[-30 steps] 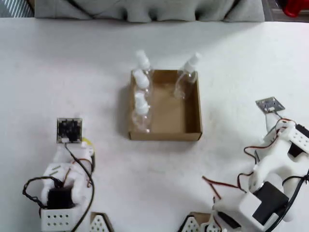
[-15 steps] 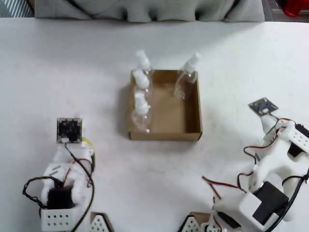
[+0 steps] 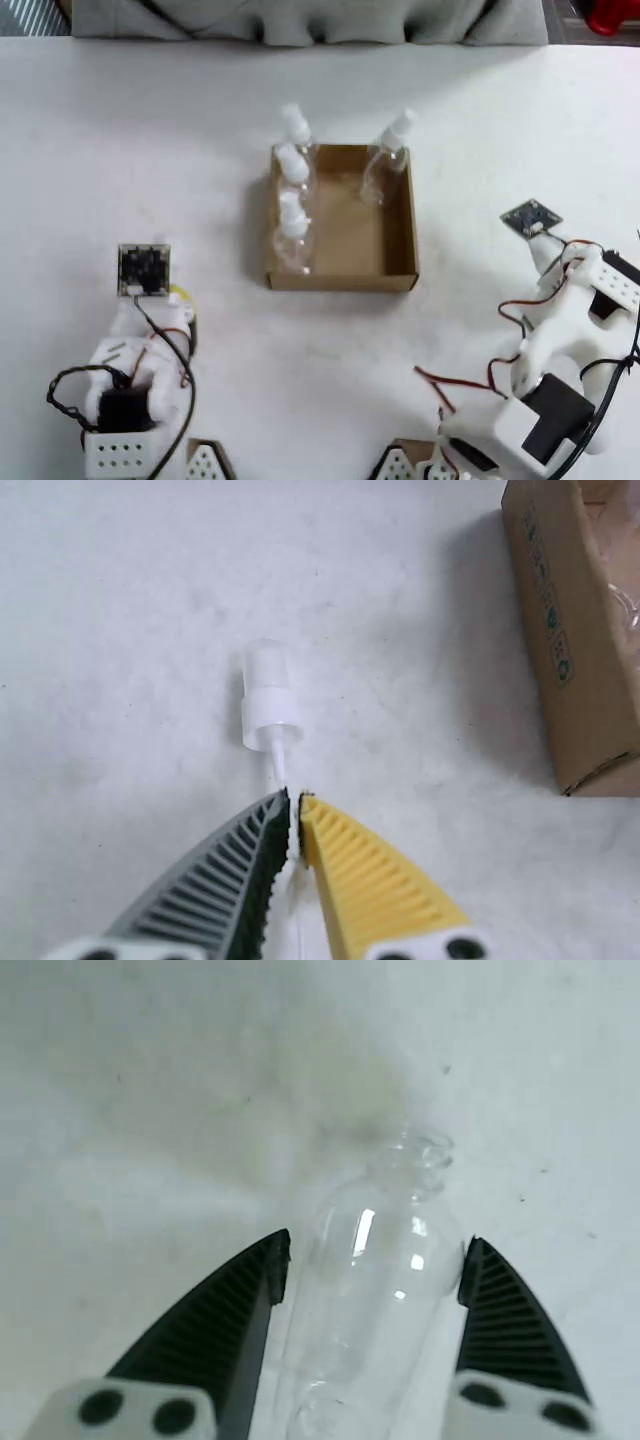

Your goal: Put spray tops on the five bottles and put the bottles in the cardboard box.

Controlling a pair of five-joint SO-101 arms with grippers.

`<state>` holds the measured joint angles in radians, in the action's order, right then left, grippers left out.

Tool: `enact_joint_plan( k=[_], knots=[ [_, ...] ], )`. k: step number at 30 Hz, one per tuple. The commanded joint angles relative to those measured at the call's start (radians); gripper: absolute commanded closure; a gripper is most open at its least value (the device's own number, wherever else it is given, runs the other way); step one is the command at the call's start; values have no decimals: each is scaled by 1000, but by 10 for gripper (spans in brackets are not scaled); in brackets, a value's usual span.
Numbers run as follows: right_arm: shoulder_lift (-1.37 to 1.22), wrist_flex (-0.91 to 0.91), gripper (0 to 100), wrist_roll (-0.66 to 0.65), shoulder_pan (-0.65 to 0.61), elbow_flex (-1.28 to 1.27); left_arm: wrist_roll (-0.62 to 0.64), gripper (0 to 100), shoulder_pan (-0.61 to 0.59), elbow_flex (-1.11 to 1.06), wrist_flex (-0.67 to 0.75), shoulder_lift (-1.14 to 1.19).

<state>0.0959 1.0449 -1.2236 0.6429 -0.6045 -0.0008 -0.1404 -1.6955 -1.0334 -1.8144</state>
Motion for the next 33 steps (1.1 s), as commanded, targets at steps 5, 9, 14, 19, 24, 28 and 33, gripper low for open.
enact_joint_plan(
  k=[5,9,14,19,24,28,33],
  knots=[
    [7,-5,683,-31,16,15,-11,980,-12,3,14,-16],
    [5,-5,749,-32,35,9,-11,980,-12,3,14,-16],
    [5,-56,759,-35,31,-31,-11,980,-12,3,14,-16],
    [5,-81,759,-32,31,-44,-11,980,-12,3,14,-16],
    [5,-81,974,-28,31,-31,-11,980,-12,3,14,-16],
    [16,-71,982,55,59,11,-11,980,-12,3,14,-16],
    [38,45,982,192,134,71,-11,980,-12,3,15,-16]
  ],
)
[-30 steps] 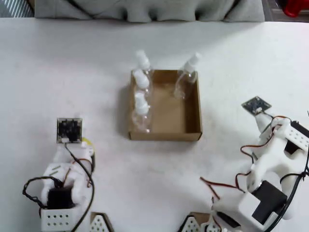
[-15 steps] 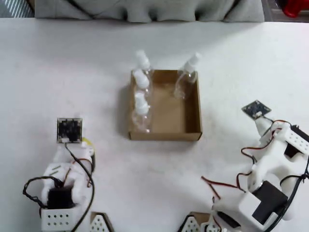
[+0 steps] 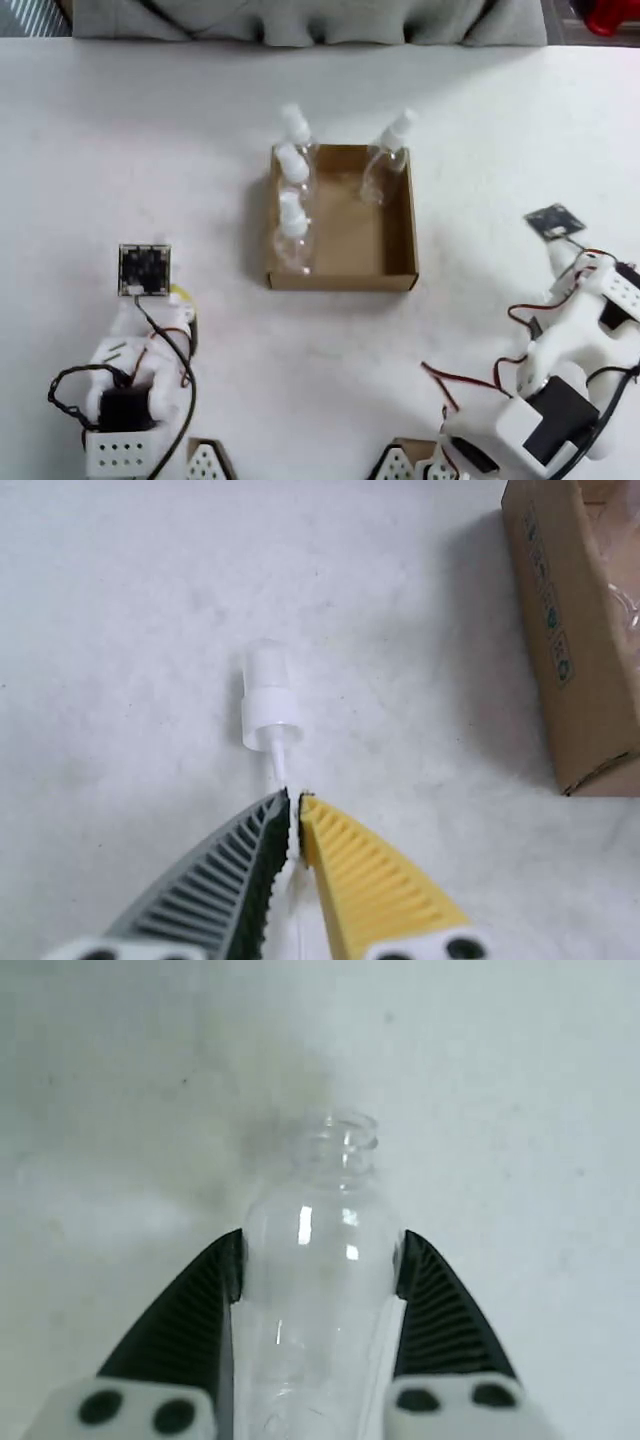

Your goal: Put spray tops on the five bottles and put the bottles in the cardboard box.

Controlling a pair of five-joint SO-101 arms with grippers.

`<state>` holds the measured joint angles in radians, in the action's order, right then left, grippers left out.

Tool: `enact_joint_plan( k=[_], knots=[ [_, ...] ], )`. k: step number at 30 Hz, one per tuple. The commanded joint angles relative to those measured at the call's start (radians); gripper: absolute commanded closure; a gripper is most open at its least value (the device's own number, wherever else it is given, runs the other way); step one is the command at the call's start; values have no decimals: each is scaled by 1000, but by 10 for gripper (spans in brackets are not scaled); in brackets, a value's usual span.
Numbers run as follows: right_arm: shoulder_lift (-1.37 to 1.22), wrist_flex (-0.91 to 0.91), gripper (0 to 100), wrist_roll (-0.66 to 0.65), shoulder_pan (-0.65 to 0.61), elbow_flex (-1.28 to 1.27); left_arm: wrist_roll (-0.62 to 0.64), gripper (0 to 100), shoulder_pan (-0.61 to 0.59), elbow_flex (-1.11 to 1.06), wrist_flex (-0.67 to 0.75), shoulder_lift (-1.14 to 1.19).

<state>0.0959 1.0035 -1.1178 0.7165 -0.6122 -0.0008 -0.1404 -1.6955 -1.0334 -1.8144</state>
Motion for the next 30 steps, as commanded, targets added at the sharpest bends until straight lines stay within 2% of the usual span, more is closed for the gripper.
enact_joint_plan(
  k=[1,7,14,19,22,30],
  knots=[
    [51,105,982,89,76,81,-9,980,-7,3,18,-16],
    [93,119,982,44,157,78,-9,980,-13,35,32,-16],
    [91,124,982,29,177,77,-17,980,-71,245,-101,-13],
    [91,124,982,28,177,77,-181,980,-122,400,-137,120],
    [91,124,982,28,173,75,-227,980,-131,453,-101,263],
    [93,117,982,-5,133,12,-215,979,-125,488,133,619]
  ],
)
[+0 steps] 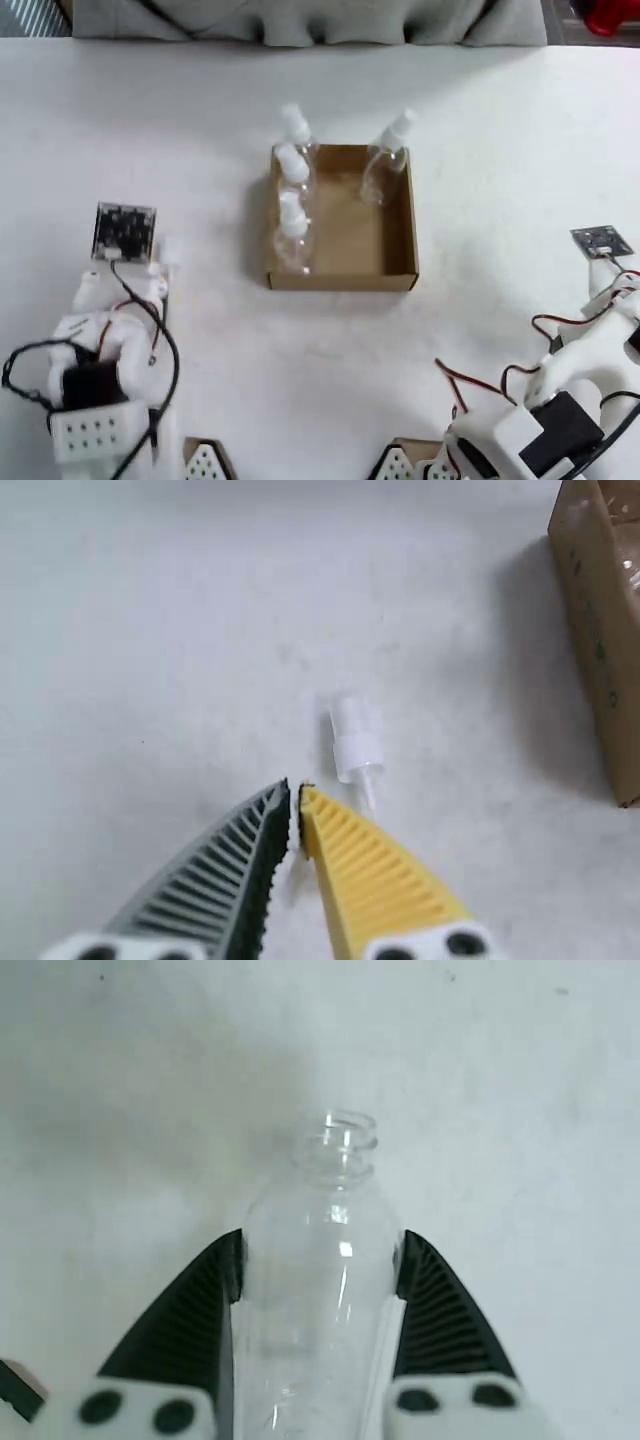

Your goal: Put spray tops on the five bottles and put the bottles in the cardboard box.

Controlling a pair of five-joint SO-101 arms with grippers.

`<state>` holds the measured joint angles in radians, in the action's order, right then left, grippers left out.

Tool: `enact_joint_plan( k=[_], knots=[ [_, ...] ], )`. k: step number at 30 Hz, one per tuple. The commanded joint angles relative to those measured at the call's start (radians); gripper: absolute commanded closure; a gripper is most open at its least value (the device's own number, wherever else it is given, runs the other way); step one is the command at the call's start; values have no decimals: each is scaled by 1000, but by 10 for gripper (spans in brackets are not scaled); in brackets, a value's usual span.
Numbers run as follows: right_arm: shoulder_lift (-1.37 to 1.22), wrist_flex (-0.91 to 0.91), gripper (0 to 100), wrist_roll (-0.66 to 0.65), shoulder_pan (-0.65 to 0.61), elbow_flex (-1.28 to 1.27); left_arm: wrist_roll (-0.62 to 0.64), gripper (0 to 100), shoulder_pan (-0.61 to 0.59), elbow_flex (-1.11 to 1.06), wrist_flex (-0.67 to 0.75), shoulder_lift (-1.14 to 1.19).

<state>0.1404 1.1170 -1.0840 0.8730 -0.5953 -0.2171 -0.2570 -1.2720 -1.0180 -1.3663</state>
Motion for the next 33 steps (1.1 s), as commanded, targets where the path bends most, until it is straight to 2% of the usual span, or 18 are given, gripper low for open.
enact_joint_plan(
  k=[1,3,8,10,16,22,33],
  knots=[
    [48,4,982,-41,-28,-5,17,979,-10,72,138,217],
    [47,4,982,-41,-31,-6,44,966,-12,103,163,312],
    [47,4,982,-46,-31,-6,127,818,-8,262,161,544],
    [47,4,982,-46,-31,-6,137,790,-8,338,161,644],
    [47,4,982,-46,-31,-6,138,791,13,546,155,972],
    [47,2,982,-48,-35,-6,138,789,15,723,89,1264],
    [47,-24,982,-48,-45,-15,138,789,12,890,63,1609]
  ],
)
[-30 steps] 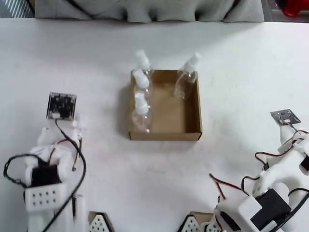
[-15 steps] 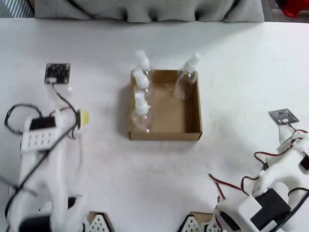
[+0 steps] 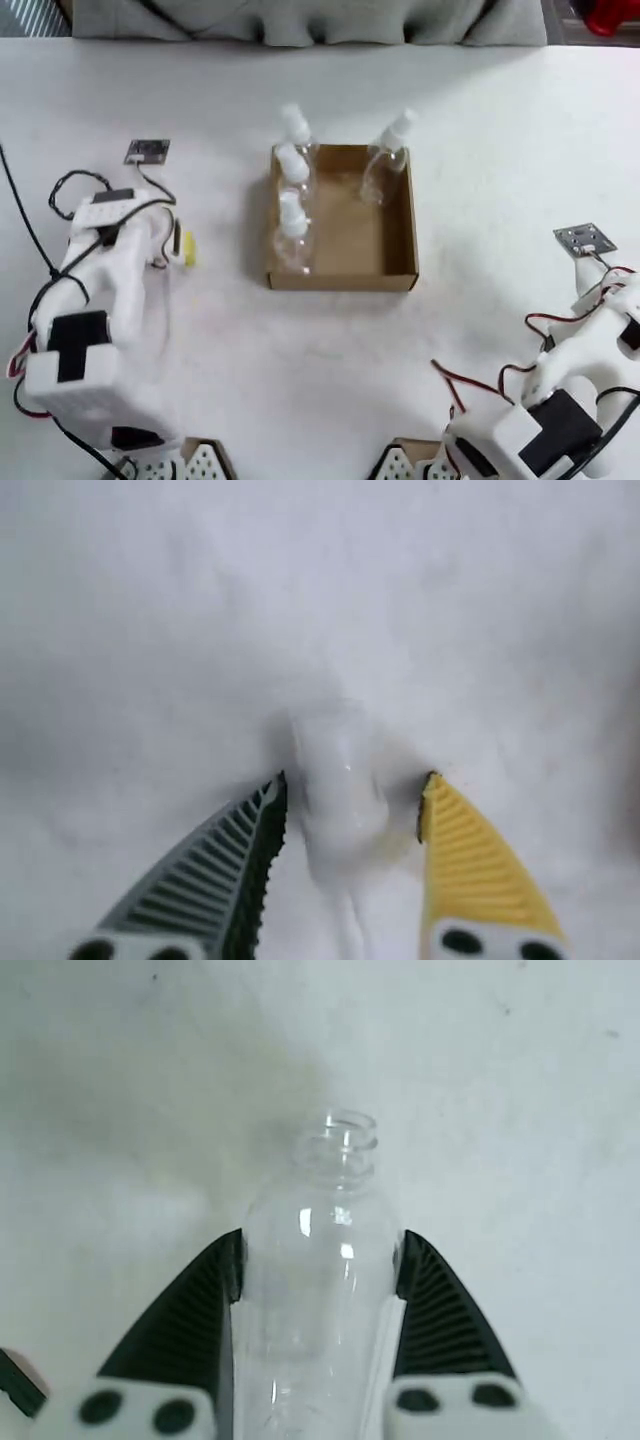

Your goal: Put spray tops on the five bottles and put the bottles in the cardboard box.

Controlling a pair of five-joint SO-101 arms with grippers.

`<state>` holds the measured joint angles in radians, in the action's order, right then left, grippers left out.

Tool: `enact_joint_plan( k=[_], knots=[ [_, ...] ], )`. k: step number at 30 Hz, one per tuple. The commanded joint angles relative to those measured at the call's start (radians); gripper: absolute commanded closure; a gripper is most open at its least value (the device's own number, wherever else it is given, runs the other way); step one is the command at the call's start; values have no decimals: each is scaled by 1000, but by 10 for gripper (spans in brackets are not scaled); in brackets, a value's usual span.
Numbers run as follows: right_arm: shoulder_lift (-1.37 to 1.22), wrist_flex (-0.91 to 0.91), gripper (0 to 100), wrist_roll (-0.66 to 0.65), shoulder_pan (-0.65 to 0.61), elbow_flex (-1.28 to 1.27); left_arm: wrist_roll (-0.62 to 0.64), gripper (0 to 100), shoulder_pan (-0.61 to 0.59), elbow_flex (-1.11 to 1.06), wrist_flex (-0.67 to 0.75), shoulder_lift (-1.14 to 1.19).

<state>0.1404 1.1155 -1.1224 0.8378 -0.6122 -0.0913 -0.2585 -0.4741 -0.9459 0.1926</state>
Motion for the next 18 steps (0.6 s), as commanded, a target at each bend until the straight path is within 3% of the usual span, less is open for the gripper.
enact_joint_plan(
  k=[1,4,7,9,12,18],
  knots=[
    [47,-31,982,-9,-10,-8,12,790,12,103,-9,64],
    [47,-65,982,-9,-10,-32,12,814,16,104,-15,74],
    [47,-74,982,-9,-10,-37,12,990,16,109,-17,73],
    [54,-65,982,-9,-10,-31,28,949,16,115,-60,59],
    [64,-36,982,-3,-35,-5,80,984,16,169,-175,-31],
    [110,194,982,97,-108,150,170,979,54,296,-381,-355]
  ],
)
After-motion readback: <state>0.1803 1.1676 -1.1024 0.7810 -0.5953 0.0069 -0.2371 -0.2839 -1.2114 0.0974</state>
